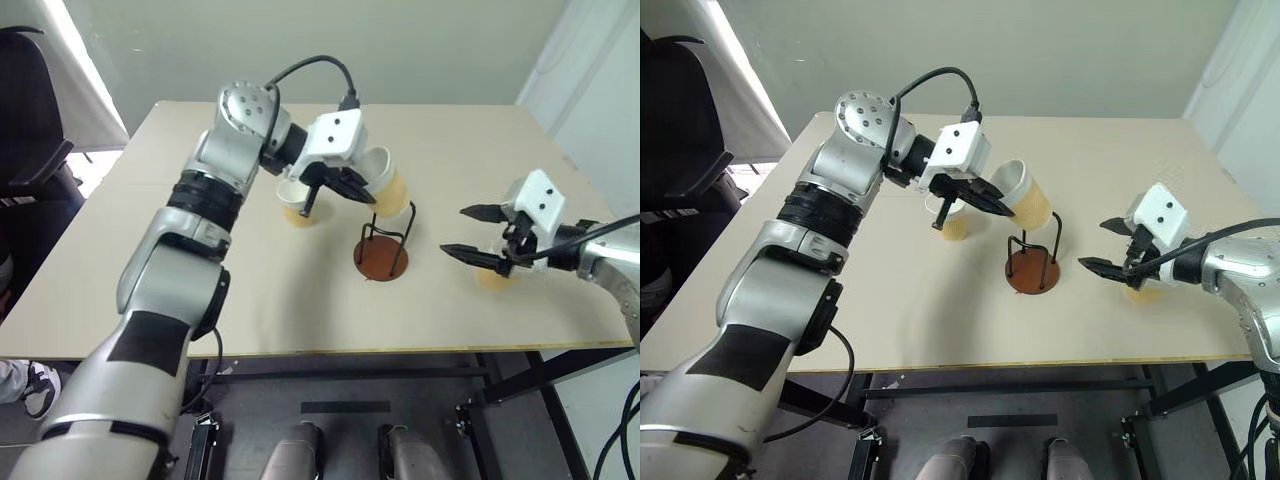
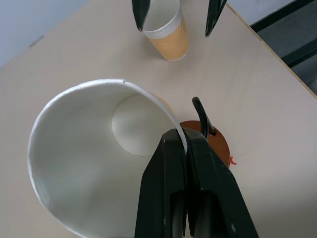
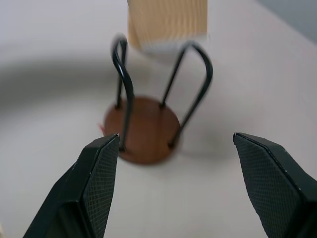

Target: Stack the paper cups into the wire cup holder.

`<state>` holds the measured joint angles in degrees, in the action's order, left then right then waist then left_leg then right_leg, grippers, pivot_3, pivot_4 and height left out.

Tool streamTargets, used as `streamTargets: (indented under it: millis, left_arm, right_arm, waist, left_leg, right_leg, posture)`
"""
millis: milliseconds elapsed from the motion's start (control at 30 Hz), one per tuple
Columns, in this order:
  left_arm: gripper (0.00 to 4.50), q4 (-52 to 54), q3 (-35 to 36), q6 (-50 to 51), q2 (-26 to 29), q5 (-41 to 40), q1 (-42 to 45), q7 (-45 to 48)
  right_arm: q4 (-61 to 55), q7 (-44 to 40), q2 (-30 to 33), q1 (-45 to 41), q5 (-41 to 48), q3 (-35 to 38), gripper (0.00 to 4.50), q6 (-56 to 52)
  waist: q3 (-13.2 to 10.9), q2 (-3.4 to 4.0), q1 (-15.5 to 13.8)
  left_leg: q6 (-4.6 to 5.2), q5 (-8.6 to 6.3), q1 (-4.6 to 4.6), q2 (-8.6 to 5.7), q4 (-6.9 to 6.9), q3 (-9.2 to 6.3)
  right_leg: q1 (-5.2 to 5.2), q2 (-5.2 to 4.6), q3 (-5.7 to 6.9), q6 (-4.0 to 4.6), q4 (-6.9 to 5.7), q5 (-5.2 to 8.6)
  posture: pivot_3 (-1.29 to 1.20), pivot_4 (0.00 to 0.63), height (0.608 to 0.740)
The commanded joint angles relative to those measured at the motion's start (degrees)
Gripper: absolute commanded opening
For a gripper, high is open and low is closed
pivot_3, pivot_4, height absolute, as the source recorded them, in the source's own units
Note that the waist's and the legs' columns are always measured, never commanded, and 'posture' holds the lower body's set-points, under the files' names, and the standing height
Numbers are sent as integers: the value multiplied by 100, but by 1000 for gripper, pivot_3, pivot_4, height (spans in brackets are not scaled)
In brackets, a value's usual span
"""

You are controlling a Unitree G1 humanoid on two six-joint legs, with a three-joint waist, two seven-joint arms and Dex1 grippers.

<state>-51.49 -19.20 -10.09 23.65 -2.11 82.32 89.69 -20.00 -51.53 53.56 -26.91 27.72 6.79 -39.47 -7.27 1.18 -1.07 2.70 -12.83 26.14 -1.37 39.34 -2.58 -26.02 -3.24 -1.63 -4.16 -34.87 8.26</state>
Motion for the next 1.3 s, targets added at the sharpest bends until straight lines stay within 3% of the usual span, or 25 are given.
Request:
streamTargets:
  millis: [33,267,833,967,1300]
  left_arm:
    - [26,-38,148,-145,-19,54,238,88]
    - [26,-251,131,-307,-82,193,338,170]
    - [26,-322,-260,-438,-88,235,294,281]
    - [963,-392,-160,-439,-176,259,300,281]
    - [4482,-476,282,-348,-310,182,352,-170]
  right_arm:
    - [-389,-97,195,-189,396,512,3706,-160]
    - [-572,-202,538,-460,952,876,3706,-490]
    - [-599,-120,771,-459,1046,953,3706,-442]
    - [-596,-122,774,-396,1003,953,3706,-397]
    - [-569,-120,782,-324,866,874,3706,-311]
  waist:
    - [0,-1,0]
    - [0,-1,-9]
    - [0,-1,-29]
    - [0,-1,-34]
    - [-1,-1,-39]
  left_leg:
    - [0,0,2,0,1,0]
    - [-5,2,10,-1,17,2]
    - [2,-27,27,-4,74,7]
    - [1,-28,27,-3,74,7]
    - [1,-28,28,-4,75,8]
  right_leg:
    - [0,0,0,0,1,0]
    - [0,0,-4,-16,1,19]
    - [0,-2,-8,-33,-5,17]
    - [0,-2,-8,-34,-4,17]
    - [0,-3,-9,-39,-4,15]
  posture:
    - [0,150,740]
    - [0,150,740]
    - [0,150,740]
    - [0,150,740]
    - [0,150,740]
